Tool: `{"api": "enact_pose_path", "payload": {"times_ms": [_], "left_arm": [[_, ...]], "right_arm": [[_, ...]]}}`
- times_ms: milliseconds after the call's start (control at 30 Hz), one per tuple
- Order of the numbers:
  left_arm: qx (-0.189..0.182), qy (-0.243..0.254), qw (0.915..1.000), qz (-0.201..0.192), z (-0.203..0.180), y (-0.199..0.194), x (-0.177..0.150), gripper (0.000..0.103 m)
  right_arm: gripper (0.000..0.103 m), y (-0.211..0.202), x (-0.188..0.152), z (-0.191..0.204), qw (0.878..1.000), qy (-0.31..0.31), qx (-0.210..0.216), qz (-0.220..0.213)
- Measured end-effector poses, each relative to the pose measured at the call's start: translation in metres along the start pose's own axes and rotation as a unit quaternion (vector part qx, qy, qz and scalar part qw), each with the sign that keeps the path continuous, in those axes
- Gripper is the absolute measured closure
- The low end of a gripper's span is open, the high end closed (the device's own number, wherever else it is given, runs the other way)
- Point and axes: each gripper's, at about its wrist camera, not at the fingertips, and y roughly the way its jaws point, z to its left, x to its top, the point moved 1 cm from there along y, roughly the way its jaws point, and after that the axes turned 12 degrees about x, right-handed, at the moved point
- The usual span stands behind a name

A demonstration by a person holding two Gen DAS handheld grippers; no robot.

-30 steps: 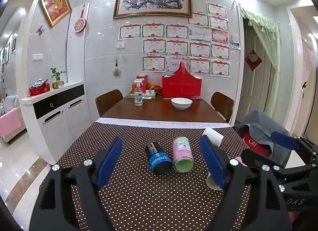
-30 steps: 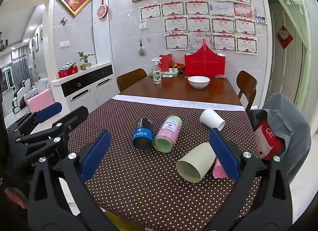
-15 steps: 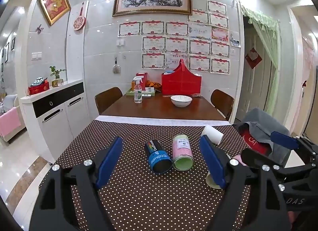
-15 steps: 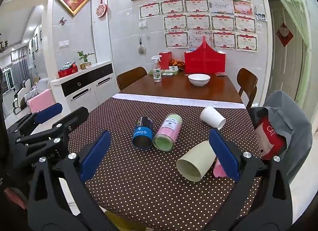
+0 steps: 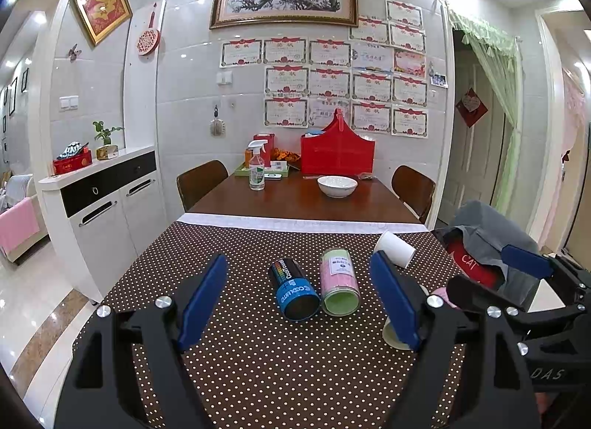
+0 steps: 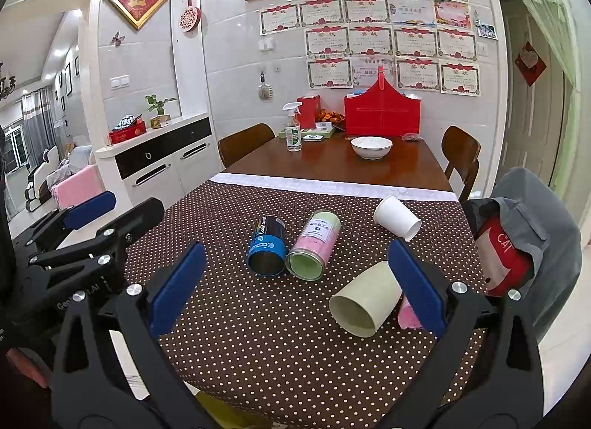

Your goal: Flip cup upside down

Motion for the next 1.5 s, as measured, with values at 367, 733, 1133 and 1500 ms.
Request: {"api": "enact_pose_path", "payload": {"times_ms": [367,733,1133,1500], "left_arm": [[0.002,0.000,1.0000,0.002,0.0038,-0.0012,0.0013,0.024],[0.000,-0.001,1.0000,0.006,0.0042,0.0007,0.0006,0.024],[-0.001,-0.002,1.0000,0.008,0.0007,0.0026,-0.0029,0.024],[-0.001,-0.002,1.0000,0.009,-0.0001,0.0032,-0.0040,0.024]], "right_arm": [[0.006,0.0016,0.0019,0.0018,1.000,0.000,0.002,0.002],[0.006,0.0013,0.0018,0.0026,1.000,0.000,0.002,0.003],[0.006,0.0022,0.0018,0.0011,1.000,0.002,0.002,0.005],[0.006,0.0031,-0.0003,-0.0011,1.000,0.004,0.001,0.006]]}}
